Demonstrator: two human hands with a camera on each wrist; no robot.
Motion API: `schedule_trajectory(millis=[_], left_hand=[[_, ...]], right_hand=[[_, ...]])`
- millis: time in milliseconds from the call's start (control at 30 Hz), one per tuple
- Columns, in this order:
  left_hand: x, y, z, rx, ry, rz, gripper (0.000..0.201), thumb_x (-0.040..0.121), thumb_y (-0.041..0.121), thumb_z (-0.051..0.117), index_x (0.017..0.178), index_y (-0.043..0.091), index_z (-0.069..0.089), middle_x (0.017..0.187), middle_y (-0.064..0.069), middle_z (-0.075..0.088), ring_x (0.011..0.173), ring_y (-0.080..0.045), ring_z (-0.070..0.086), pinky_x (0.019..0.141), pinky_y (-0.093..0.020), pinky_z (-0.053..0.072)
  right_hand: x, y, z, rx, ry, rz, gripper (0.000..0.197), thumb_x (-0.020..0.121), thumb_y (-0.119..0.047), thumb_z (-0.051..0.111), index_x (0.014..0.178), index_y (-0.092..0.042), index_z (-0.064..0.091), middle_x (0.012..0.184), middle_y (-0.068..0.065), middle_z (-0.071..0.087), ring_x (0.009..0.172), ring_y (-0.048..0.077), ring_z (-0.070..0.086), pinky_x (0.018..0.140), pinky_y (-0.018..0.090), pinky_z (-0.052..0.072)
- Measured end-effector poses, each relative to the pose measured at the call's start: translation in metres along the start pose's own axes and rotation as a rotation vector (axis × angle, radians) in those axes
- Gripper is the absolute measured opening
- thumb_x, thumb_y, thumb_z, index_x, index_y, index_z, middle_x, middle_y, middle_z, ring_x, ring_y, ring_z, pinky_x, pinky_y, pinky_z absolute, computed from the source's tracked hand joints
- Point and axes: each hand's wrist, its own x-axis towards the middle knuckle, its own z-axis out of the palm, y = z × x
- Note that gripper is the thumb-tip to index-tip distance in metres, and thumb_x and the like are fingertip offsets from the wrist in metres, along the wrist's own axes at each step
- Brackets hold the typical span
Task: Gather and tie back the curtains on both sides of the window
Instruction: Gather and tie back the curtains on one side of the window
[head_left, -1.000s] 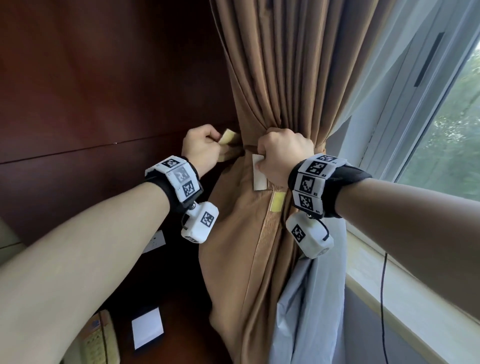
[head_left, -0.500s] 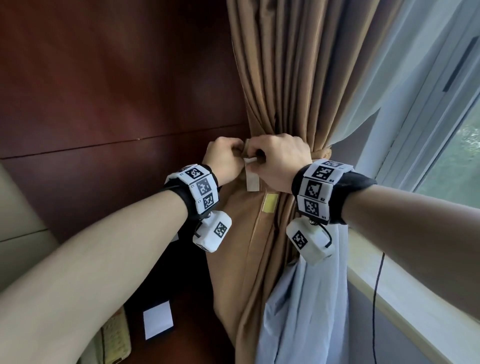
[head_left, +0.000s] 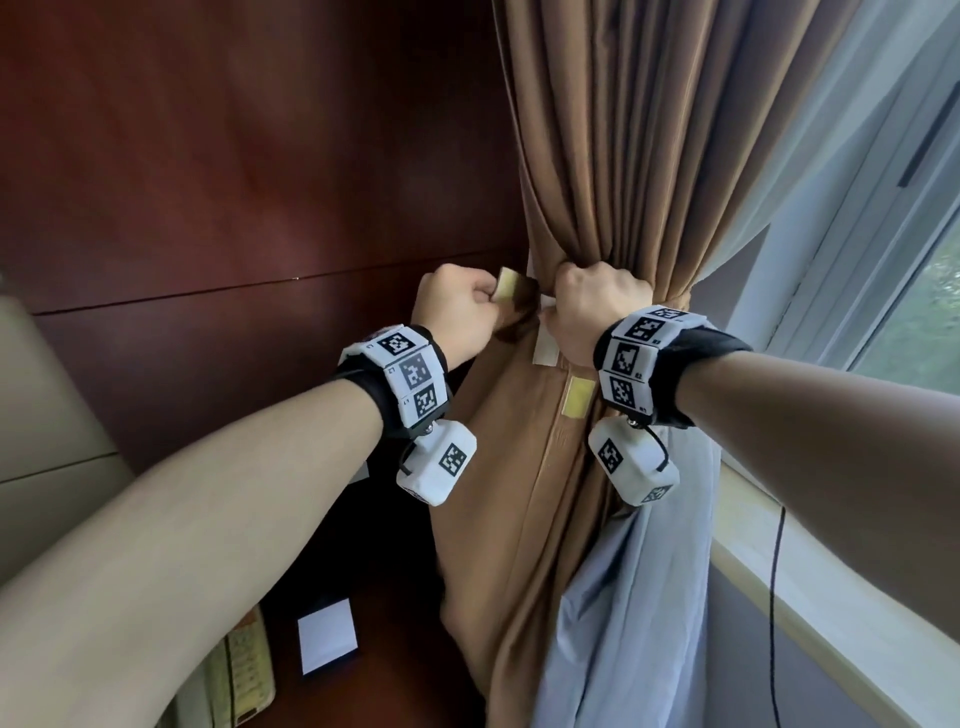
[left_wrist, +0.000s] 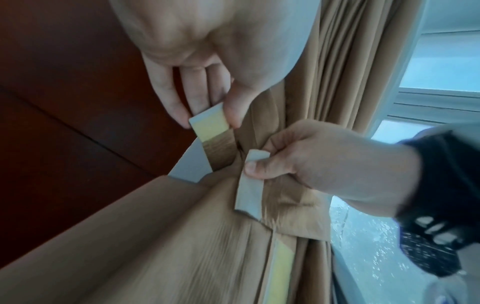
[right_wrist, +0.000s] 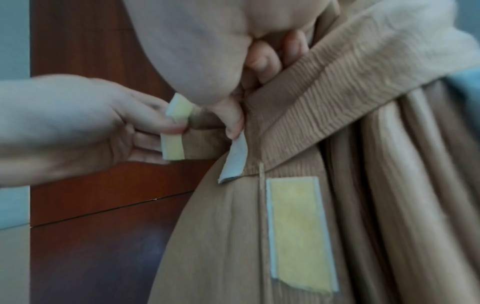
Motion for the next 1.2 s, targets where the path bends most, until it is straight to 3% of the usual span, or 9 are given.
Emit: schedule_trajectory(millis=[167,300,400,467,600,733,800,967,1200], left_hand=[[-0.01,0.011,-0.007,0.152,0.087,0.114,0.026,0.087,0.015,0.074,0.066,0.003,0.067,0.052,-0.01,0.057,0.063,-0.037,0.048,0.061,-0.042,0.045],[-0.026,0.002,0.005,0.189,0.032,0.176,0.047,0.091,0.016,0.07,0.05,0.018,0.047,0.044,0.002,0.043,0.049,-0.024,0.037,0.055,-0.034,0.034],[-0.032,-0.001,0.01,0.218,-0.012,0.176,0.034,0.093,0.021,0.067,0.06,0.015,0.06,0.054,-0.006,0.057,0.062,-0.033,0.049,0.066,-0.043,0.05],[-0.033,-0.001,0.012,0.243,-0.034,0.156,0.035,0.093,0.021,0.066,0.06,0.018,0.057,0.054,-0.004,0.055,0.066,-0.034,0.049,0.071,-0.045,0.052],[-0.034,0.004,0.018,0.257,-0.044,0.135,0.043,0.096,0.023,0.063,0.056,0.02,0.05,0.05,-0.003,0.047,0.063,-0.031,0.041,0.07,-0.043,0.051],[-0.035,0.006,0.02,0.237,-0.048,0.161,0.029,0.1,0.029,0.06,0.082,0.012,0.074,0.061,-0.012,0.061,0.069,-0.039,0.053,0.073,-0.045,0.052],[-0.033,0.005,0.021,0.251,-0.038,0.19,0.028,0.1,0.028,0.058,0.088,0.009,0.075,0.068,-0.018,0.066,0.075,-0.044,0.058,0.074,-0.047,0.053],[-0.031,0.005,0.024,0.348,-0.071,0.218,0.027,0.1,0.028,0.057,0.094,0.008,0.073,0.08,-0.02,0.068,0.085,-0.046,0.062,0.075,-0.048,0.055],[-0.029,0.007,0.03,0.446,-0.083,0.244,0.025,0.101,0.026,0.056,0.096,0.008,0.073,0.084,-0.019,0.07,0.086,-0.044,0.063,0.075,-0.046,0.053]], right_hand=[[0.007,-0.009,-0.004,0.048,-0.034,0.093,0.031,0.101,-0.031,0.06,0.124,-0.01,0.066,0.125,0.014,0.067,0.114,0.038,0.066,0.08,0.038,0.04],[0.012,-0.011,-0.009,0.158,-0.056,0.157,0.034,0.1,-0.037,0.064,0.119,-0.008,0.067,0.122,0.015,0.067,0.11,0.039,0.066,0.077,0.037,0.042],[0.015,-0.007,-0.009,0.249,-0.081,0.186,0.033,0.098,-0.037,0.064,0.118,-0.011,0.067,0.115,0.014,0.066,0.089,0.035,0.061,0.073,0.036,0.045],[0.017,-0.004,-0.009,0.302,-0.1,0.194,0.033,0.097,-0.036,0.064,0.119,-0.012,0.068,0.108,0.012,0.063,0.084,0.031,0.057,0.071,0.035,0.046],[0.02,-0.003,-0.007,0.38,-0.098,0.198,0.032,0.096,-0.036,0.066,0.117,-0.012,0.071,0.115,0.012,0.068,0.088,0.031,0.061,0.071,0.033,0.048],[0.021,-0.003,-0.007,0.391,-0.111,0.184,0.031,0.095,-0.035,0.07,0.117,-0.013,0.073,0.114,0.012,0.07,0.094,0.032,0.067,0.076,0.034,0.054],[0.02,-0.003,-0.007,0.387,-0.129,0.171,0.031,0.097,-0.036,0.069,0.117,-0.013,0.074,0.112,0.012,0.07,0.092,0.031,0.066,0.075,0.033,0.053],[0.017,-0.002,-0.016,0.459,-0.226,0.148,0.025,0.098,-0.019,0.054,0.097,-0.006,0.075,0.075,0.011,0.075,0.074,0.025,0.074,0.065,0.029,0.058],[0.015,-0.002,-0.027,0.577,-0.301,0.2,0.031,0.099,-0.002,0.037,0.092,0.004,0.067,0.073,0.02,0.075,0.081,0.028,0.078,0.067,0.03,0.059]])
